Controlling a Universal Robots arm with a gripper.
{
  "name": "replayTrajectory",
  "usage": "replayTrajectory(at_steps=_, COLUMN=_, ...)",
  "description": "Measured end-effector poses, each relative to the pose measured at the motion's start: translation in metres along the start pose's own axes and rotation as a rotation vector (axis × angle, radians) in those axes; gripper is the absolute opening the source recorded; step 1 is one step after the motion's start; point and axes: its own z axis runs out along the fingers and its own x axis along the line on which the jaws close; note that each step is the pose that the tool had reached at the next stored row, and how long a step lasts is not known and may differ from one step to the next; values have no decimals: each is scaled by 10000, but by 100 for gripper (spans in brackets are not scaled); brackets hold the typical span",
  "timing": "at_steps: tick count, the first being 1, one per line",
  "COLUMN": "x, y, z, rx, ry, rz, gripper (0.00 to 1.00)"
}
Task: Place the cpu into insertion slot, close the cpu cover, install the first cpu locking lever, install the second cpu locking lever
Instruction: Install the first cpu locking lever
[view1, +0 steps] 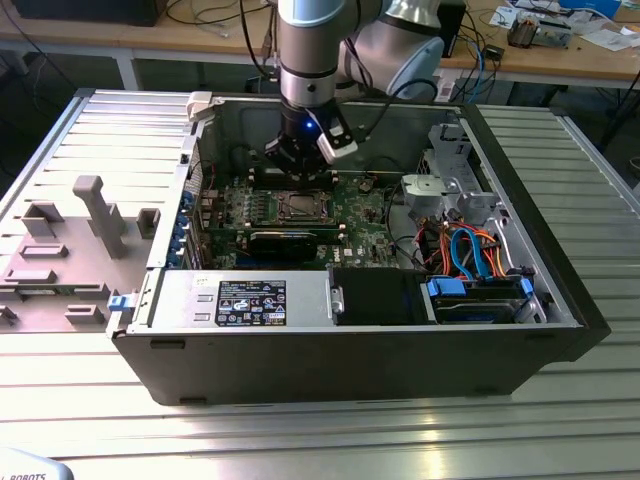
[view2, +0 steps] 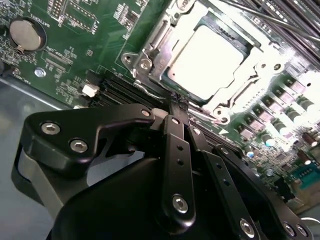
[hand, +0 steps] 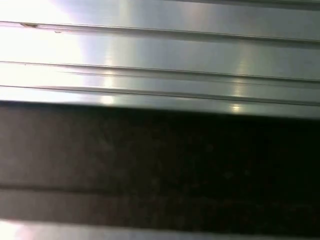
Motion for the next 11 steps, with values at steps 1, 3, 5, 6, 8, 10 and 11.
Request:
replayTrajectory(at_steps=1, x=-18, y=-2, z=10, rx=2, ry=2, rz=0, gripper=11)
replayTrajectory(at_steps=3, x=-41, y=-4, z=24, rx=5, ry=3, rz=0, gripper=11)
replayTrajectory(at_steps=5, x=-62, y=-5, z=37, rx=-2, ry=1, rz=1, gripper=11)
replayTrajectory(at_steps=6, x=-67, y=-5, z=38, rx=1, ry=1, rz=1, gripper=11)
replayTrajectory(at_steps=8, x=-70, y=-3, z=39, rx=3, ry=0, rz=1, gripper=11)
replayTrajectory(at_steps=10, x=-72, y=9, z=35, rx=0, ry=-3, rz=1, gripper=11)
replayTrajectory(at_steps=11, x=-74, y=25, z=21, rx=18, ry=-9, rz=-1, gripper=11)
